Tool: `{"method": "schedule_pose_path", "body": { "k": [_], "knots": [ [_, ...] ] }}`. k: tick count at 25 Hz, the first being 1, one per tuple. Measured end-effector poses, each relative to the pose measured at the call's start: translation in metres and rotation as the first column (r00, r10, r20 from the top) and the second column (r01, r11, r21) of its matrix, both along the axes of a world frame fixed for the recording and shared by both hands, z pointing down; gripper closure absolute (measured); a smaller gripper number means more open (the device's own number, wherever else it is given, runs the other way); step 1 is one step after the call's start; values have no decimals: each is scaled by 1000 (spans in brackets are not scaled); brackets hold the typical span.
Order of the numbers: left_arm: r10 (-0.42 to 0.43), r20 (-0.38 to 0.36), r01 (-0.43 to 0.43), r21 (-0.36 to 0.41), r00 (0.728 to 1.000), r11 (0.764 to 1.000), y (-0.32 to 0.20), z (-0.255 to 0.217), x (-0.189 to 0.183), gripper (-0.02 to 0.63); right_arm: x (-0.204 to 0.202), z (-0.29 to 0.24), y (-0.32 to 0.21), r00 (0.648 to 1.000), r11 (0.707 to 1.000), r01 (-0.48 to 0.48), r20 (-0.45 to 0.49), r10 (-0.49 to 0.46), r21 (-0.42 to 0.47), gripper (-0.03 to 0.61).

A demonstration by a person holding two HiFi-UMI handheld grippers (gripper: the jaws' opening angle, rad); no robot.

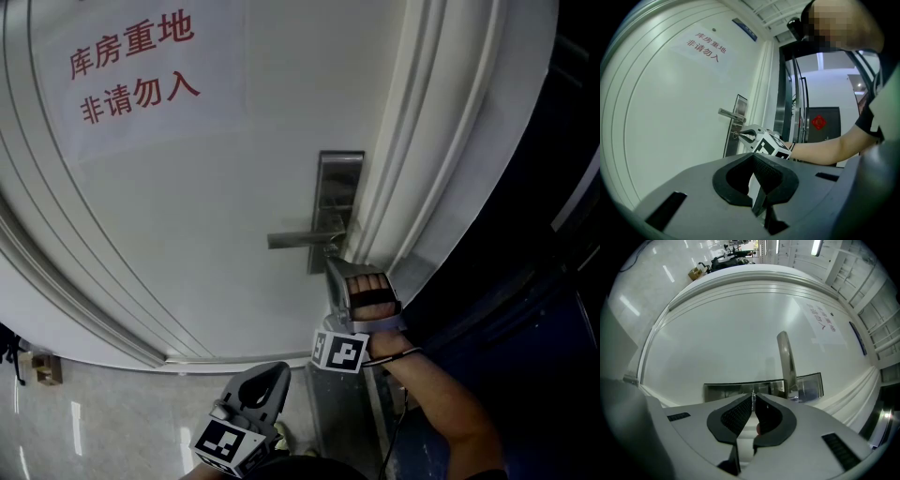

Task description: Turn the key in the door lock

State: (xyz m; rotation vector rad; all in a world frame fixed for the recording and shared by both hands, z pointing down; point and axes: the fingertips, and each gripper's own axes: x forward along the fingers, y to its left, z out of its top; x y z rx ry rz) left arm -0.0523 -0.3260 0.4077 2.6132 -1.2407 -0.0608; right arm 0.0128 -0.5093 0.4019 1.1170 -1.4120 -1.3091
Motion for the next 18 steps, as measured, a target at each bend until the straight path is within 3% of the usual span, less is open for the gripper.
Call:
{"method": "schedule_pose_path", "body": {
  "k": [7,12,18],
  "knots": [
    [17,14,-17,32,1000,999,13,-7,11,612,11,6,39,995,995,38,94,-29,-95,557],
    [15,22,-16,56,1000,998,19,-13,17,612,15,9,69,973,977,75,228,-29,-197,563],
    [24,27,-26,73,999,997,26,-16,28,612,17,6,87,958,966,111,285,-42,-232,565]
  ]
}}
